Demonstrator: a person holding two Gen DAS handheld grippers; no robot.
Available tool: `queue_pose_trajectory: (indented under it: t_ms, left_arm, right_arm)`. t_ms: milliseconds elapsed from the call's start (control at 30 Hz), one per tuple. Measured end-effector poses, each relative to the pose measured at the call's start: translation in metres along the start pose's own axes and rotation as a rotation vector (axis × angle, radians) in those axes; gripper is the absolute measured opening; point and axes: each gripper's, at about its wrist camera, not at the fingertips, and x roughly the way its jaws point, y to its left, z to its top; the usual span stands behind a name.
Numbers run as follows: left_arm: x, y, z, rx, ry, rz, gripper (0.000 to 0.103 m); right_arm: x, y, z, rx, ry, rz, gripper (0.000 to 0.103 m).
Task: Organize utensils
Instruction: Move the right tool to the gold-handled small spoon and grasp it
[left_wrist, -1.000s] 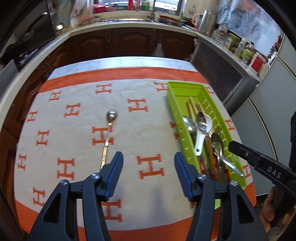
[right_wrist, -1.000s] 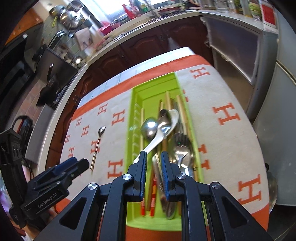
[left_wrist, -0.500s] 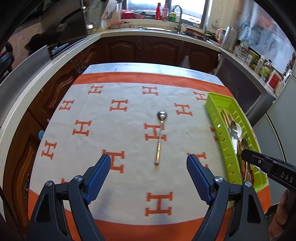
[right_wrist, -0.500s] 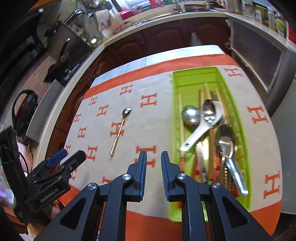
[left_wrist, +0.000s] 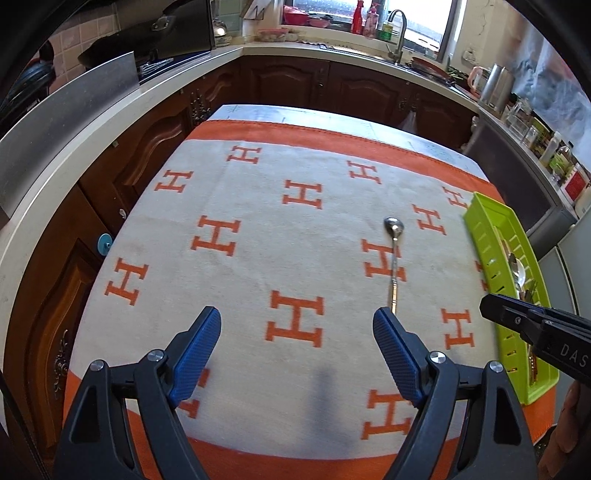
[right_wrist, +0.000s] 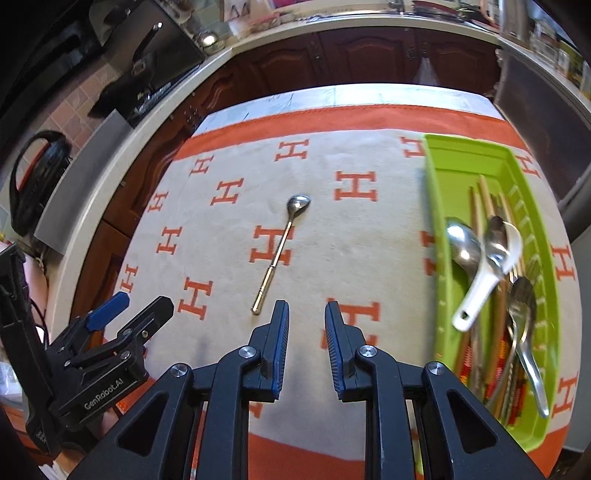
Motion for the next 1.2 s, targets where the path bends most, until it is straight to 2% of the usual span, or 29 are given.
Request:
queue_pose_trajectory:
  t_ms: [233, 467, 700, 900, 967, 1000, 1067, 1200]
  left_arm:
    - [0.011, 0.017, 0.005, 0.011, -0.016, 0.049, 0.086]
    - [0.023, 0.036, 0.013, -0.01, -0.012, 0.096, 0.087]
    - [0.033, 0.056, 0.022, -0.064, -0.005, 0.11, 0.087]
    - [0.041, 0.062, 0.023, -0.086, 0.022, 0.093, 0.087]
    - [0.044, 0.06, 0.022, -0.08, 0.031, 0.095, 0.087]
    - [0.045, 0.059, 0.021, -0.077, 0.034, 0.095, 0.087]
    - [0.046, 0.058, 0.019, -0.075, 0.041, 0.092, 0.087]
    - [0.047, 0.054, 0.018, -0.068, 0.048, 0.087, 0.087]
  right_arm:
    - [0.046, 0.017, 0.028, -0.019, 0.08, 0.01, 0.021]
    - [0.09, 0.026, 0.057, -0.009, 0.12, -0.005, 0.021]
    - [0.13, 0.03, 0.085, -0.035, 0.128, -0.12, 0.021]
    - [0.142, 0.041, 0.091, -0.094, 0.059, -0.189, 0.021]
    - [0.141, 0.045, 0.089, -0.111, 0.021, -0.211, 0.01]
    - [0.141, 0.045, 0.087, -0.12, 0.003, -0.219, 0.008]
    - [0.138, 0.042, 0.084, -0.107, -0.024, -0.208, 0.004]
    - [0.13, 0.025, 0.08, -0.025, -0.044, -0.099, 0.004]
